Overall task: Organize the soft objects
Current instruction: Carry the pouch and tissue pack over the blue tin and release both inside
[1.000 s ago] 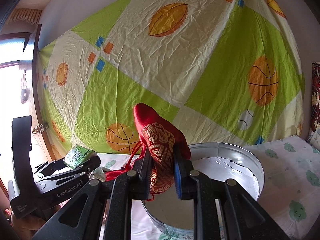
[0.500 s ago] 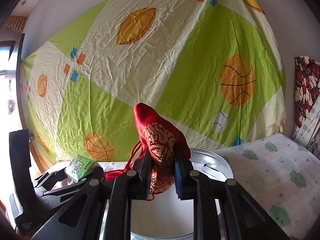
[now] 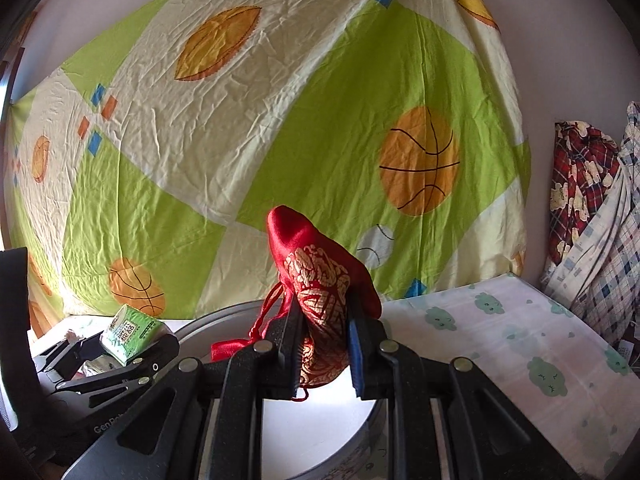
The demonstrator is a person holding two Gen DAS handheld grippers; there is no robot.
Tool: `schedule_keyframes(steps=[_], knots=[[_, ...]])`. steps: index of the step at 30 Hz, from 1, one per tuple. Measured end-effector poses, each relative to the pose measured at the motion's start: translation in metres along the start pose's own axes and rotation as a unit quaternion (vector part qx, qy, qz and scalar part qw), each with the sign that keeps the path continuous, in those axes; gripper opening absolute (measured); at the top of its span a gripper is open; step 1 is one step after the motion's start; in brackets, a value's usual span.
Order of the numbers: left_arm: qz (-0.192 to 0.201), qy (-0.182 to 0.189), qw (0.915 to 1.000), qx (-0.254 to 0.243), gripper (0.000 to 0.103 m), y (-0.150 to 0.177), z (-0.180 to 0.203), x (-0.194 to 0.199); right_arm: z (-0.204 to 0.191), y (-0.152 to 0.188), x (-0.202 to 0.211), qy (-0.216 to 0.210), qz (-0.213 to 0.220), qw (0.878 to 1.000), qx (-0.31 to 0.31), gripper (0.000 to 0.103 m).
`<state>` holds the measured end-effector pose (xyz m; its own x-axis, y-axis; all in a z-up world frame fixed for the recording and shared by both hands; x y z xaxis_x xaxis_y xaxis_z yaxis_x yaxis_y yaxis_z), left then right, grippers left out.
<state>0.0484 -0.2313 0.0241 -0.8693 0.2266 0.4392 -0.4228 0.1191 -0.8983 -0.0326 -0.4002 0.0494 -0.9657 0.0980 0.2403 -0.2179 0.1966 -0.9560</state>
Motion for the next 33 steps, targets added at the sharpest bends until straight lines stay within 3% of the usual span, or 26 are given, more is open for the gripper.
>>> schedule_keyframes(steps=[9, 15, 33], knots=[[-0.013, 0.012, 0.9998, -0.011, 0.074, 0.002, 0.026, -0.017, 0.016, 0.002, -0.01, 0.053, -0.014, 0.998, 0.027, 0.02], [-0.022, 0.012, 0.9995, -0.02, 0.074, 0.01, 0.033, -0.026, 0.014, 0.015, -0.027, 0.07, -0.049, 0.995, 0.049, 0.02], [-0.043, 0.004, 0.9987, -0.025, 0.074, 0.022, 0.03, -0.038, -0.001, 0.045, -0.054, 0.07, -0.12, 0.986, 0.091, 0.021]])
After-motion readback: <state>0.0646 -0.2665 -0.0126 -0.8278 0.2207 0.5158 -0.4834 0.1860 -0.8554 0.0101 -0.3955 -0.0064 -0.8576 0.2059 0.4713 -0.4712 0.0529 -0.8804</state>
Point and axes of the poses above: each gripper's, at about its wrist camera, not at the fingertips, and x roughly against the way its jaws point, z to its right, y to its underside, the point moved 3 cm from there along -x, roughly the way its jaws point, and after that the axes turned 5 degrees about -y, right-handed, at the moved point
